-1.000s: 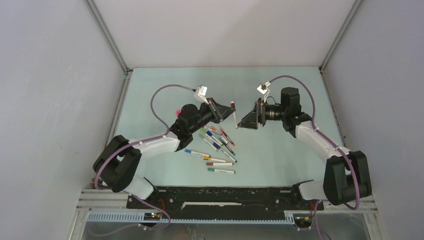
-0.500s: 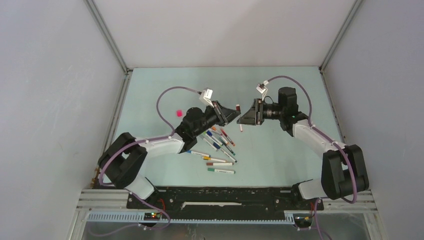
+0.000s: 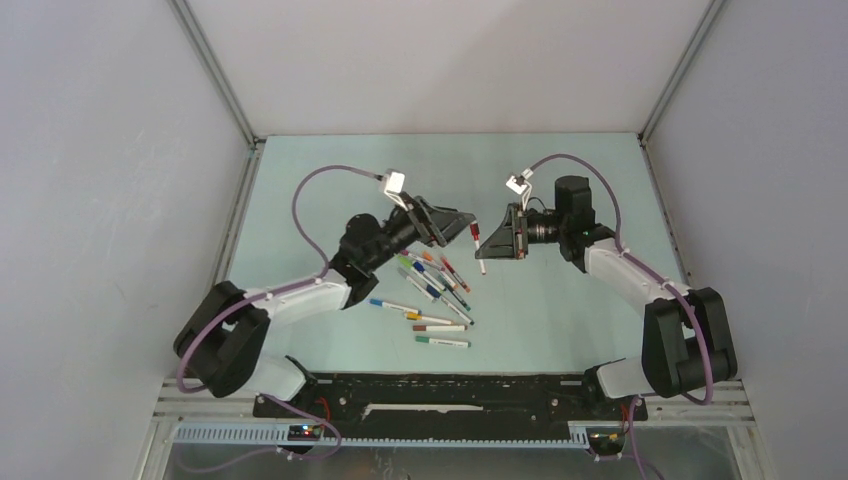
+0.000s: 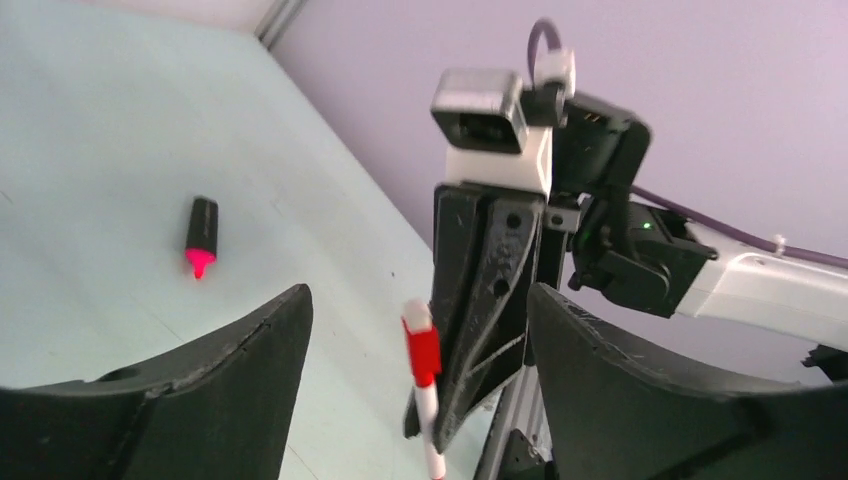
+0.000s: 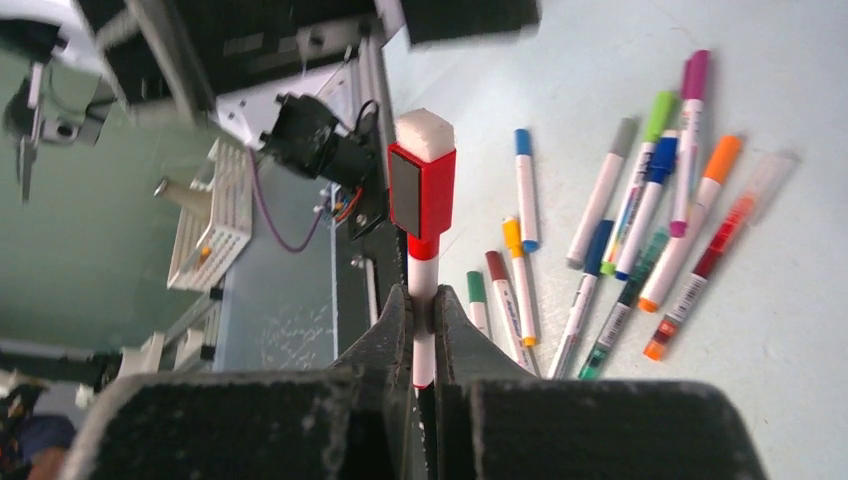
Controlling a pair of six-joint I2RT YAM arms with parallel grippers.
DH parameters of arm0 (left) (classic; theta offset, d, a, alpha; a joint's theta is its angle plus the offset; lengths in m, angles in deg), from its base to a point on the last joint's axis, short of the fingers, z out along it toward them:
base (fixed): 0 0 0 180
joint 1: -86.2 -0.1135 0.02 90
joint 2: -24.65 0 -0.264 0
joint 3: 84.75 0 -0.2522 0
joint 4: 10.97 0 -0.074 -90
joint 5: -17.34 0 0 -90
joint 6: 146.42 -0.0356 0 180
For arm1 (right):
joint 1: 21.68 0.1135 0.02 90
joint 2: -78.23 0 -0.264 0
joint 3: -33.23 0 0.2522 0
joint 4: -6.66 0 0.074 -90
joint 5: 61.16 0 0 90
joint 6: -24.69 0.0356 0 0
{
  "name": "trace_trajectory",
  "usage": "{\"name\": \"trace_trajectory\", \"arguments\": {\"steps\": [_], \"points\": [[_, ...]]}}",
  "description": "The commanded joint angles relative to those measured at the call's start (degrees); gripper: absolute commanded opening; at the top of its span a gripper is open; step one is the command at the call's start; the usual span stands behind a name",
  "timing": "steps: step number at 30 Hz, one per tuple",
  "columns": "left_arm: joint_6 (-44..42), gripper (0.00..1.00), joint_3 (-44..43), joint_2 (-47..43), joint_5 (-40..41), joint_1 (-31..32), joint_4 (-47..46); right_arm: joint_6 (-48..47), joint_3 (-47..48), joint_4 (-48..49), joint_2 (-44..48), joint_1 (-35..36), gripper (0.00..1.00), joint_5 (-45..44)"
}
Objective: Open the pen caps
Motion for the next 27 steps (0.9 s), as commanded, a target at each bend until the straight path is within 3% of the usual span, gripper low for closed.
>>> {"name": "trace_trajectory", "arguments": {"steps": [1,5,17,22,27], "points": [[0.6,0.85,3.3,-4.4,-11.1,-5.0,-9.5,-14.4,3.7,-7.5,0.1,-0.1,0.0,11.0],[0.5,0.88,1.8,-4.4,-19.2,-6.4,-7.2,-24.7,6.7,-18.6,0.4,0.5,0.0,12.4],[1.3,0.84,-2.6,0.7,-20.9,-1.3,-5.2,-24.1,7.2,-18.7,-1.1,0.5,0.0,13.1],[3.1,0.72,-4.3,3.9,-21.5,-0.3,-6.7,-23.7,7.2,-18.5,-1.1,0.5,0.0,13.3],[4.5,0.46,-5.2,5.1,-22.4,-0.3,-7.6,-22.5,7.1,-17.7,-1.6,0.6,0.0,13.3]]}}
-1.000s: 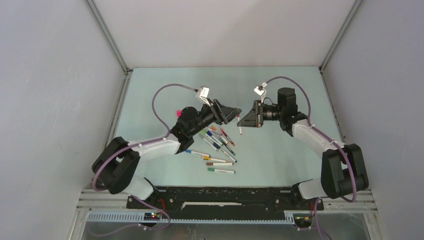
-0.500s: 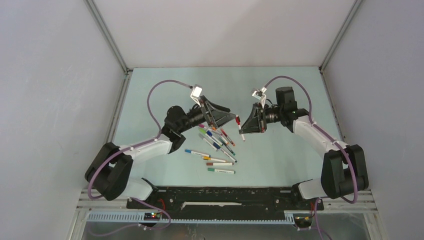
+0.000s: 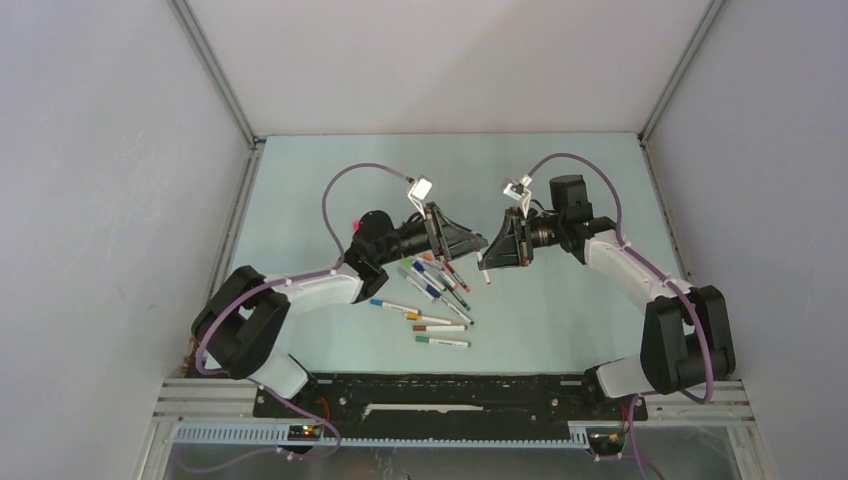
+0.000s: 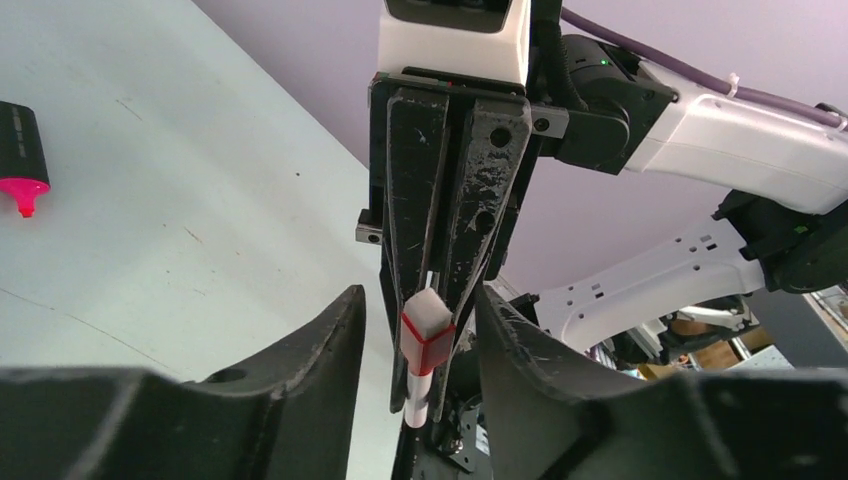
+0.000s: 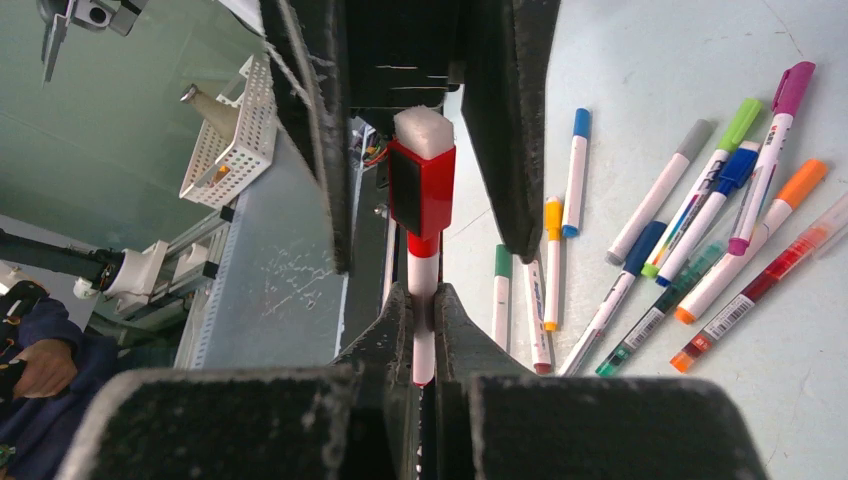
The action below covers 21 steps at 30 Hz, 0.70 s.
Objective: Open the pen caps
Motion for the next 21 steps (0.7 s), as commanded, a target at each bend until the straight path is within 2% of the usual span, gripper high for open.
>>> {"name": "trace_trajectory", "arguments": {"steps": [1,3,6,7,10,16,21], "points": [[1.4,0.41,-4.0,0.8,-1.8,0.3,-3.1,0.9,2.2,1.3,-0.8,0.3,0.0,1.7],[1.7,0.3,-4.2,1.1,-2.3,0.2,-3.3,1.5,2.1,1.7,-0.9,0.3,0.0,1.6],[2.2,0.07,-4.1,1.3,-2.3,0.2,-4.2,1.7,2.1,1.9,-1.2,0.3,0.0,1.4],[2.3,0.02,-4.1,1.0,-1.9,0.0,-4.6,1.7,2.1,1.8,-1.3,0.3,0.0,1.3],[2.2,0.0,-4.1,-1.2,0.9,-2.1,-4.9,1.7,2.1,1.3,-2.4,0.6,0.0,1.2],[-2.4,0.0,-8.2,-7.9,9.2,-10.8,-1.7,1.7,2.2,1.1,-4.1,3.6,0.0,1.4],[-4.7,0.0,-10.5,-10.0,14.2,-14.7,-1.0,2.9,2.1,1.3,-5.1,4.3,0.0,1.6]]}}
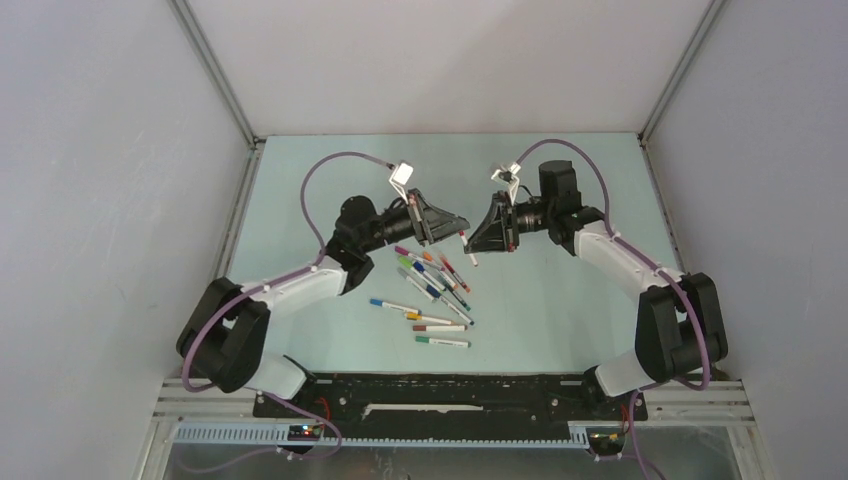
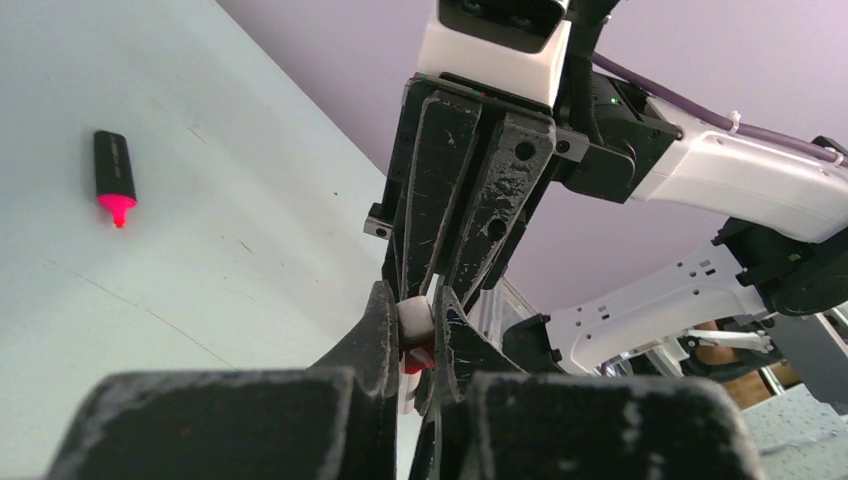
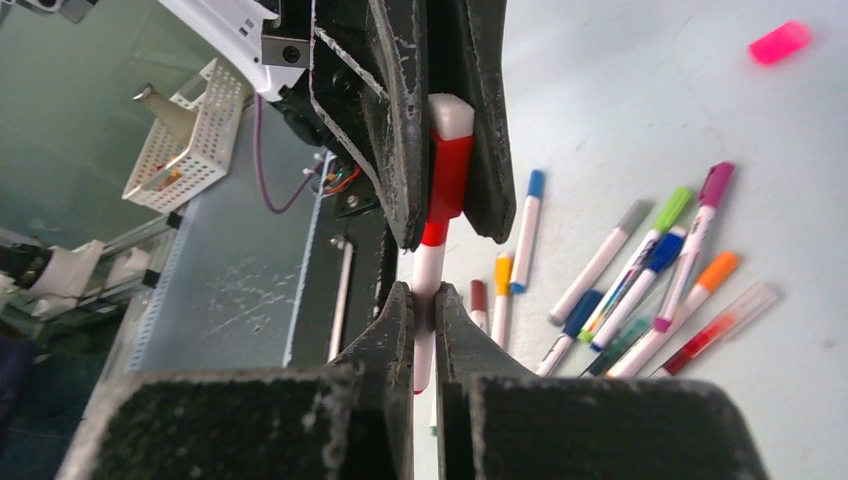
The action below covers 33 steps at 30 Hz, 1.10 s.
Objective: Open the pen caps
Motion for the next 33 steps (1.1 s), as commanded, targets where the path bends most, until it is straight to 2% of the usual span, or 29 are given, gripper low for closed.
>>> {"name": "trace_trajectory", "arguments": {"steps": [1,9,16,33], "points": [[-3.7,0.0,-8.6,-5.8,16.6,-8.5,-8.8,0.4,-2.1,-6.4,-1.4,1.1,0.0,4.5],[-4.2,0.0,-6.5,-7.9,21.7,-9.9,-11.8,2.0,-2.1,-5.3,-4.1,4.2,0.0,4.3],[-6.9,0.0,-5.7,-11.4,23.3,-12.1,-10.2,3.8,-2.1,-3.8,-6.5,5.2,0.0,4.2],[-8.5,0.0,-4.9,-17.1,28.6,-16.6,-7.8,1.4,-1.5,-5.7,-8.0,8.9,0.0,2.0]]}}
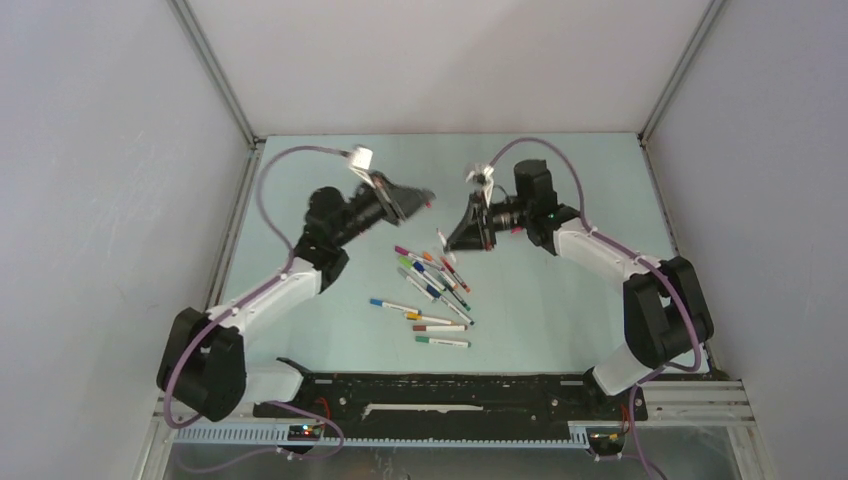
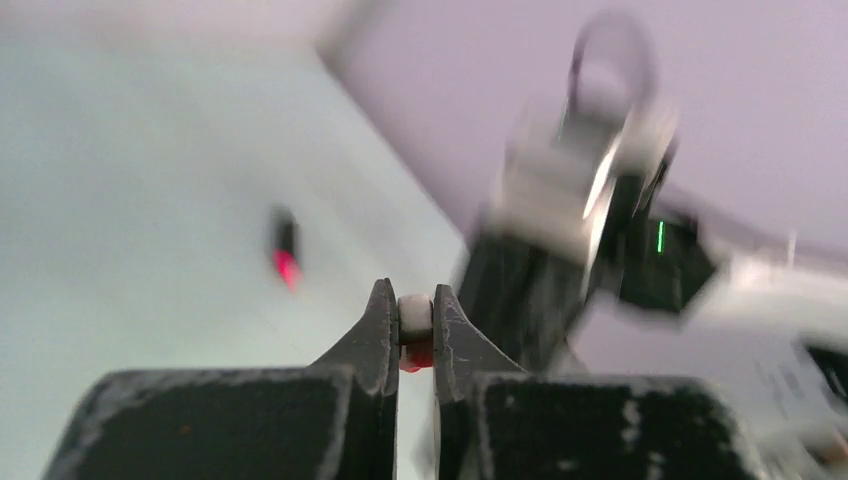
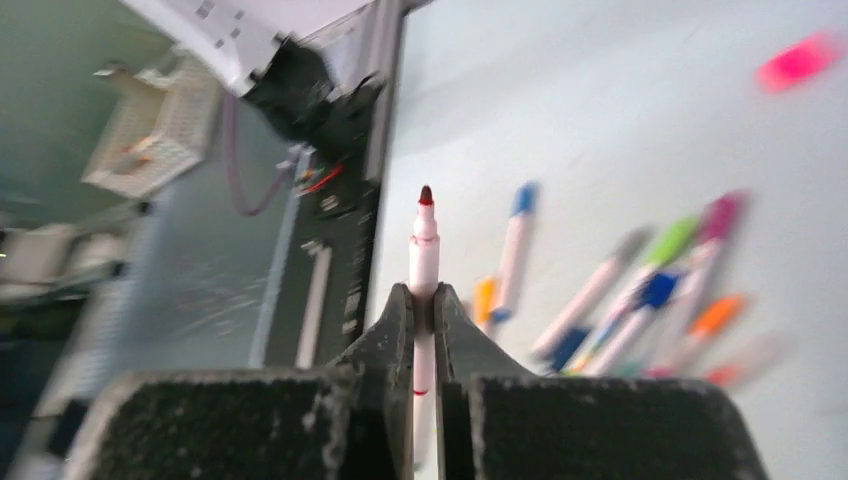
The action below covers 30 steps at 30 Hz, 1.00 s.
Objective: Open the pen caps
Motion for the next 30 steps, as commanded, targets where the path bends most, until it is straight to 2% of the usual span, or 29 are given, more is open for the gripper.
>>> {"name": "trace_trajectory", "arguments": {"steps": [1,6,10,13,16,19,22,30], "points": [[-3.6,0.0,-4.7,-8.4,23.7,-10.1,-21.5,-2.2,-5.1,-18.6,-2.5,2.1,0.0,10.3],[-5.4,0.0,-6.3,-9.5,22.2,-12.1,-19.6,-2.0,-5.1,-18.4,-2.0,2.0,0.0,10.9],[-5.3,0.0,-5.8,-10.4,18.4,-13.0,-14.2,-7.2,-3.4,-23.9,-0.7,0.5,0.0,9.7],[-4.0,0.0,-4.6,-10.5,15.3,-13.7,-3.7,-18.3,-0.3,-34.1,0.6,-1.6,0.0,3.5],[-4.3,0.0,-5.5,-9.3,16.4,-13.8,14.8,-23.0,1.4,-38.5,2.7,-3.9,0.0,-8.1],[-7.4,0.0,-8.7,-4.3,18.7,-13.8,33.2,-22.9,1.4,-38.8,3.3,-7.4,0.0,-10.3],[-10.9,0.0,-11.6,2.6,21.1,-13.8,43.8,-22.0,1.4,-38.4,3.3,-10.3,0.0,-10.5],[-18.1,0.04,-21.9,19.6,32.7,-11.1,51.9,-21.3,1.4,-38.2,3.4,-13.4,0.0,-10.4]]}}
